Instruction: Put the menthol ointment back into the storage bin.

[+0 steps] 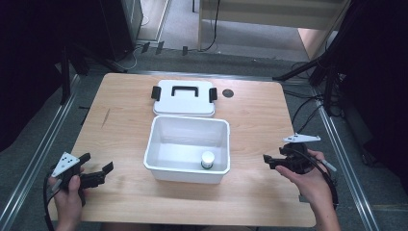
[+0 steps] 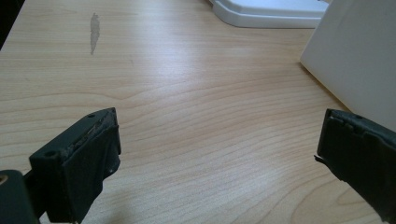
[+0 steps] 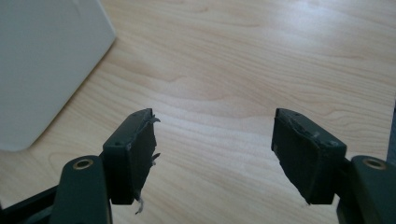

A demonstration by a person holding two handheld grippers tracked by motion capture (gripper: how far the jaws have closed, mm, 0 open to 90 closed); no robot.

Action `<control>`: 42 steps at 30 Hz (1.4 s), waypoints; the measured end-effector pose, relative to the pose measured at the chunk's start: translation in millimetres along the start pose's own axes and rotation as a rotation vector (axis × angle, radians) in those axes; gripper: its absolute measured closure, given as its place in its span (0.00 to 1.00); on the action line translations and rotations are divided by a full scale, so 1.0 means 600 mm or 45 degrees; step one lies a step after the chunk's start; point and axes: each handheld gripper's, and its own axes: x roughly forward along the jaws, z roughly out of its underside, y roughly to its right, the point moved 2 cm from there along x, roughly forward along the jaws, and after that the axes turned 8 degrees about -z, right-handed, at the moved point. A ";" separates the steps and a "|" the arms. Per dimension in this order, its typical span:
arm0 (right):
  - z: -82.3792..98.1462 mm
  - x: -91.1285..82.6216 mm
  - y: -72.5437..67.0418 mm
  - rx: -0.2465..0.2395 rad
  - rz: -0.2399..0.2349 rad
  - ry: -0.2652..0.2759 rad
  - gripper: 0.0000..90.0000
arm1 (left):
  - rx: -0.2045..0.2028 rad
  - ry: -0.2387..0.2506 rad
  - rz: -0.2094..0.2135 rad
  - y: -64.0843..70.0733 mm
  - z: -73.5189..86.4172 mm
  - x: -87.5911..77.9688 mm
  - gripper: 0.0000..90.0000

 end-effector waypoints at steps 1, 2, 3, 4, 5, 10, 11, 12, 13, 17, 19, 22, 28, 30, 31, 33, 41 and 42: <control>0.007 0.001 0.002 0.003 -0.007 0.042 0.34 | 0.001 0.000 -0.001 0.000 0.000 0.000 0.00; 0.013 0.003 0.003 0.001 -0.007 0.074 0.33 | 0.002 -0.002 0.000 0.000 0.000 0.000 0.00; 0.018 0.004 0.005 -0.001 -0.011 0.105 0.33 | 0.001 -0.002 -0.001 0.000 0.000 0.000 0.00; 0.023 0.005 0.006 -0.005 -0.016 0.126 0.33 | 0.002 -0.002 -0.001 0.000 0.000 0.000 0.00; 0.029 0.006 0.007 -0.003 -0.024 0.152 0.33 | 0.001 -0.006 0.000 0.000 0.000 0.000 0.00; 0.058 0.015 0.014 -0.007 -0.007 0.285 0.32 | 0.002 -0.007 0.000 0.000 0.000 0.000 0.00; 0.063 0.017 0.015 -0.009 -0.001 0.309 0.32 | 0.004 -0.009 0.000 0.000 0.000 0.000 0.00; 0.067 0.019 0.016 -0.009 0.002 0.324 0.32 | 0.004 -0.009 0.000 0.000 0.000 0.000 0.00; 0.073 0.022 0.016 -0.010 0.007 0.351 0.31 | 0.007 -0.010 -0.001 0.000 0.000 0.000 0.00; 0.087 0.026 0.019 -0.018 0.015 0.424 0.29 | 0.010 -0.011 -0.004 0.001 0.000 0.000 0.00; 0.092 0.027 0.021 -0.025 0.022 0.456 0.25 | 0.010 -0.009 -0.007 0.001 0.000 0.000 0.00; 0.099 0.028 0.023 -0.038 0.038 0.489 0.24 | 0.010 -0.008 -0.010 0.002 0.000 0.000 0.00; 0.115 0.027 0.032 -0.032 0.054 0.544 0.22 | 0.006 -0.007 0.004 0.000 0.000 -0.001 0.00; 0.122 0.025 0.036 -0.017 0.052 0.562 0.22 | -0.001 -0.003 0.005 0.000 0.001 -0.001 0.00; 0.125 0.023 0.038 -0.018 0.043 0.560 0.22 | 0.000 -0.001 0.004 0.000 0.000 -0.001 0.00; 0.131 0.020 0.040 -0.025 0.031 0.524 0.21 | -0.001 0.000 0.005 -0.001 0.000 -0.001 0.00; 0.156 0.009 0.059 -0.028 0.035 0.578 0.18 | 0.004 0.014 0.022 0.000 0.001 -0.003 0.00; 0.158 0.008 0.061 -0.021 0.030 0.582 0.19 | 0.003 0.015 0.021 0.000 0.001 -0.003 0.00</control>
